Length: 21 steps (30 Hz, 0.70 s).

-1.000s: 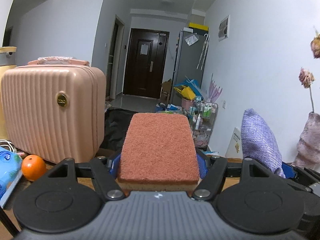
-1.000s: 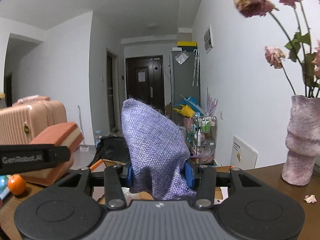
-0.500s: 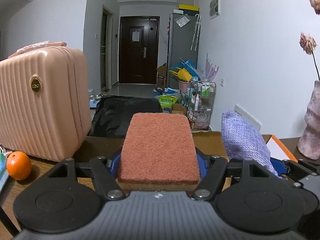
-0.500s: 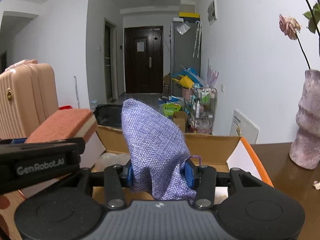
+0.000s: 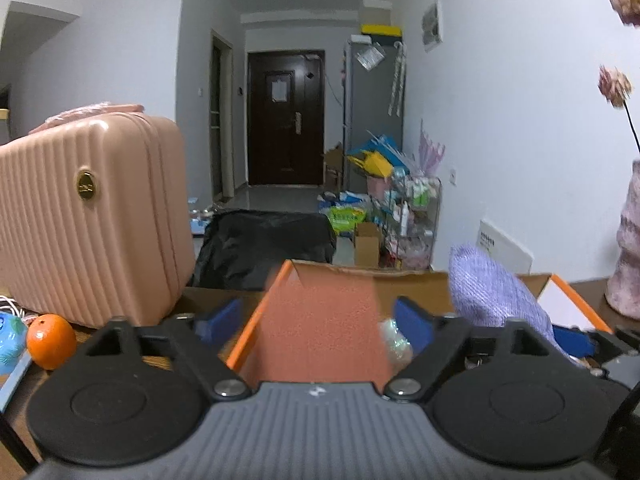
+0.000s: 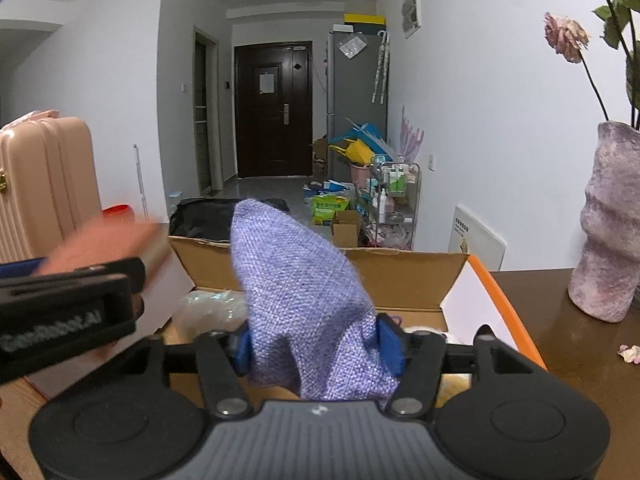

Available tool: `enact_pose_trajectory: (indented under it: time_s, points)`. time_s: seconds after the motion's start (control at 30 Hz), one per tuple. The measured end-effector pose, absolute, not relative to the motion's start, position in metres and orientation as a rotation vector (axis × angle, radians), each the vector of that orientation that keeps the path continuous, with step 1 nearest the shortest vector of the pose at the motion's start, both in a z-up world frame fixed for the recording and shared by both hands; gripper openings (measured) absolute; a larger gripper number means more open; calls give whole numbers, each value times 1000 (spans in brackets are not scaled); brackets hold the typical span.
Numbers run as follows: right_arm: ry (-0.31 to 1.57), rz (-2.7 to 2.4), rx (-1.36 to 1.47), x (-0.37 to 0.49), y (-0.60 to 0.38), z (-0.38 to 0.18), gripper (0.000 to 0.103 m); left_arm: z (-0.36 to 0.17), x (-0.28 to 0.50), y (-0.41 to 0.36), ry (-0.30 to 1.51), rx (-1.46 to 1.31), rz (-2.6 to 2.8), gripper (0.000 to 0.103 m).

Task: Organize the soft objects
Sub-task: 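Open both tools to drop the sponge and pouch into the box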

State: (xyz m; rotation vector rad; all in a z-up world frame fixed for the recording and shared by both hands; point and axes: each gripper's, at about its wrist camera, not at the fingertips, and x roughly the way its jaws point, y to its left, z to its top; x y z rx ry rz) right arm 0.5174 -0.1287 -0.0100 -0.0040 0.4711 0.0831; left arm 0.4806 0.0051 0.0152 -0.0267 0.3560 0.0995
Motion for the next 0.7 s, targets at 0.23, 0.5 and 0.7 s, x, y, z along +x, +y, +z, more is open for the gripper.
enact_pose_trajectory:
  time_s: [0.23, 0.5, 0.7]
  points:
    - [454, 36, 1, 516, -133, -10, 103, 22, 478, 18, 323, -87, 142, 103]
    - [465, 28, 19, 515, -138, -10, 103, 19, 479, 22, 338, -97, 148, 103]
    - [477, 29, 9, 514, -140, -10, 103, 17, 468, 15, 313, -46, 140, 103]
